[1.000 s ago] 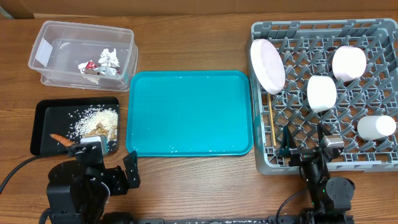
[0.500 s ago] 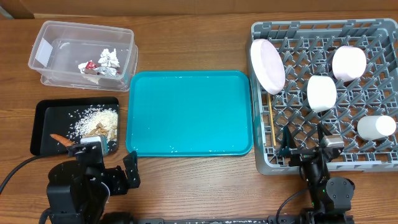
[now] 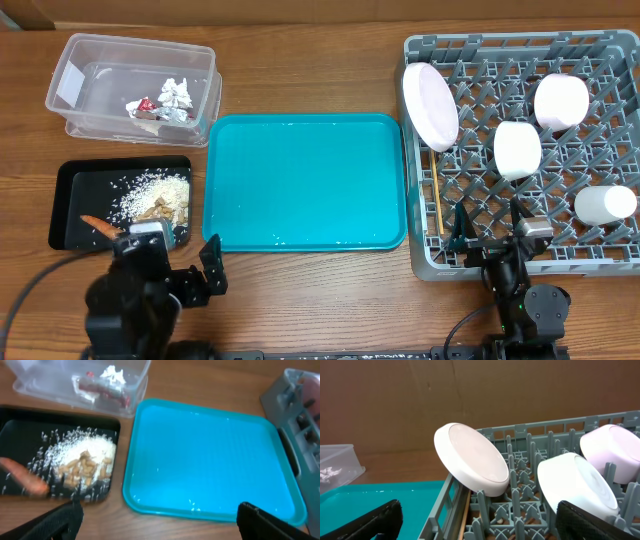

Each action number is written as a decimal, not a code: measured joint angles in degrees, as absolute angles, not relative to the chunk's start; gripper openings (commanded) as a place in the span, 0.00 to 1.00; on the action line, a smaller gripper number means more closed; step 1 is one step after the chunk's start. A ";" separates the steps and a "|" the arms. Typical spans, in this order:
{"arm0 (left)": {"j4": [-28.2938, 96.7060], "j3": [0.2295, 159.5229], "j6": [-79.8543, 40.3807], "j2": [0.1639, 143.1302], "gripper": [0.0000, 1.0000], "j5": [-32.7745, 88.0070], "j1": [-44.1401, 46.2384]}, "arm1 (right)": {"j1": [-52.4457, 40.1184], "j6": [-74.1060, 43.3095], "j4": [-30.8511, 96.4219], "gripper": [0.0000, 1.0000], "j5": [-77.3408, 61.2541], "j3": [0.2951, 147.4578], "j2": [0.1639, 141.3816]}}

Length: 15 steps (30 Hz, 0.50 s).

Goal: Sort waste into correct bins and load items into the dishwasher

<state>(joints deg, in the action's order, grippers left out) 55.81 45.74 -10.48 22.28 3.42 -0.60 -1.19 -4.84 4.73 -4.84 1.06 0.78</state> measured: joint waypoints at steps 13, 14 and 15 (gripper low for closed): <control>14.46 11.79 -9.43 1.37 1.00 3.14 -0.60 | -1.21 -4.86 4.71 1.00 -4.49 1.06 0.80; 11.14 10.15 -8.93 1.13 1.00 3.16 -0.60 | -1.21 -4.86 4.73 1.00 -4.45 1.06 0.80; 8.32 8.73 -8.56 1.02 1.00 3.16 -0.60 | -1.21 -4.89 4.67 1.00 -4.47 1.06 0.78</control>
<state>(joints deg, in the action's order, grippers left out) 8.32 8.73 -8.56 1.02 3.16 -0.60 -1.21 -4.89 4.67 -4.47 1.06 0.78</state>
